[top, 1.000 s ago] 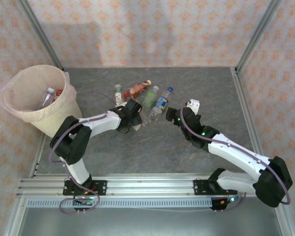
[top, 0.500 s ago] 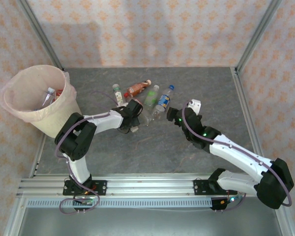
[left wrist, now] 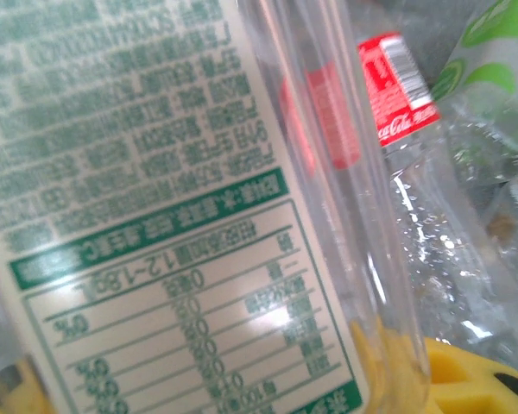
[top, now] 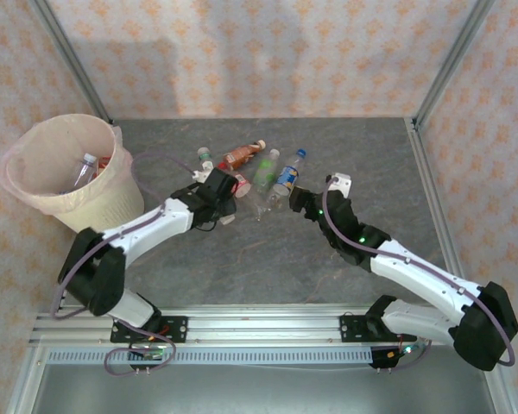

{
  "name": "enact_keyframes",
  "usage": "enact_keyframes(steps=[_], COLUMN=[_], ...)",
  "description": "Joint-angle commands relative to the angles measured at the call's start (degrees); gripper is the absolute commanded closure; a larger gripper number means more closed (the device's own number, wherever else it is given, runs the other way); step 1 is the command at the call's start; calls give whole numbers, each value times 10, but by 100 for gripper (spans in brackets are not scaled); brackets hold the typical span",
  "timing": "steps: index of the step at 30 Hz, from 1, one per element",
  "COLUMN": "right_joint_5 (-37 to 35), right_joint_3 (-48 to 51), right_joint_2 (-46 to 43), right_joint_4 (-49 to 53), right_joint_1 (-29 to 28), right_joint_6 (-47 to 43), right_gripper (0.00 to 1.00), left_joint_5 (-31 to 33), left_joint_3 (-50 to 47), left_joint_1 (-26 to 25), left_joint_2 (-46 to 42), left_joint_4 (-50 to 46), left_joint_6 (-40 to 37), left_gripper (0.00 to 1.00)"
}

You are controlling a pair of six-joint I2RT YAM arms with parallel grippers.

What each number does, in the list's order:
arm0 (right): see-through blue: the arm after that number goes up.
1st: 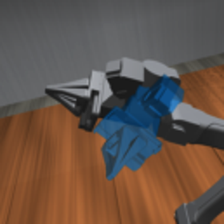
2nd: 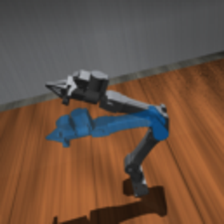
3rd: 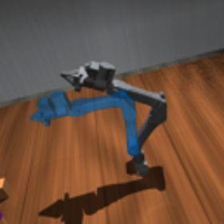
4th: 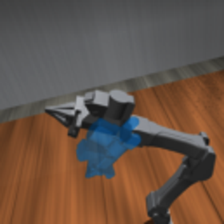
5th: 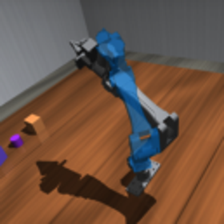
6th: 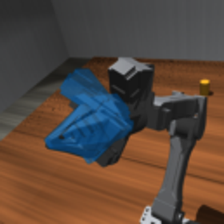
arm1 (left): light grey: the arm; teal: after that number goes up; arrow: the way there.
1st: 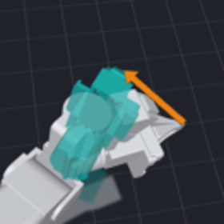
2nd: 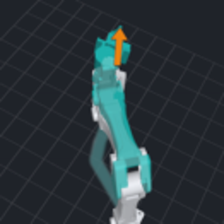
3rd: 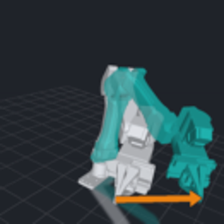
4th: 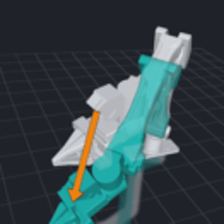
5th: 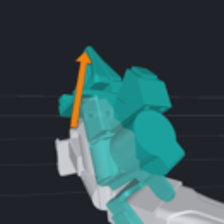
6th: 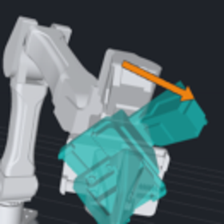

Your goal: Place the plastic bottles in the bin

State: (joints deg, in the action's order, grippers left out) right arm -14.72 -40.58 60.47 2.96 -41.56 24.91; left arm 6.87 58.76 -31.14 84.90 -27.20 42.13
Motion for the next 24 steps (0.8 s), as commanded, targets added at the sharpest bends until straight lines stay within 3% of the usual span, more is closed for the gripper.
enact_keyframes(steps=[1, 7, 14, 17, 21, 24], right_joint_5=[54, 27, 67, 94, 110, 134], right_joint_3=[4, -2, -81, -115, -135, -144], right_joint_2=[-12, 9, 118, 160, 190, 205], right_joint_4=[-55, -85, -31, -7, 1, 4], right_joint_1=[3, 3, 3, 3, 3, 3], right_joint_6=[-50, -94, -131, -123, -109, -116], right_gripper=[1, 1, 1, 1, 1, 1], left_joint_5=[50, 96, 188, 208, 121, 78], left_joint_3=[18, 111, 248, 301, 344, 371], left_joint_1=[-3, 25, 119, 198, 354, 432], left_joint_2=[-65, -168, -203, -193, -148, -102], left_joint_4=[-73, -168, -248, -266, -281, -294], left_joint_6=[-30, -80, -134, -151, -148, -144], left_gripper=[100, 100, 100, 100, 100, 100])
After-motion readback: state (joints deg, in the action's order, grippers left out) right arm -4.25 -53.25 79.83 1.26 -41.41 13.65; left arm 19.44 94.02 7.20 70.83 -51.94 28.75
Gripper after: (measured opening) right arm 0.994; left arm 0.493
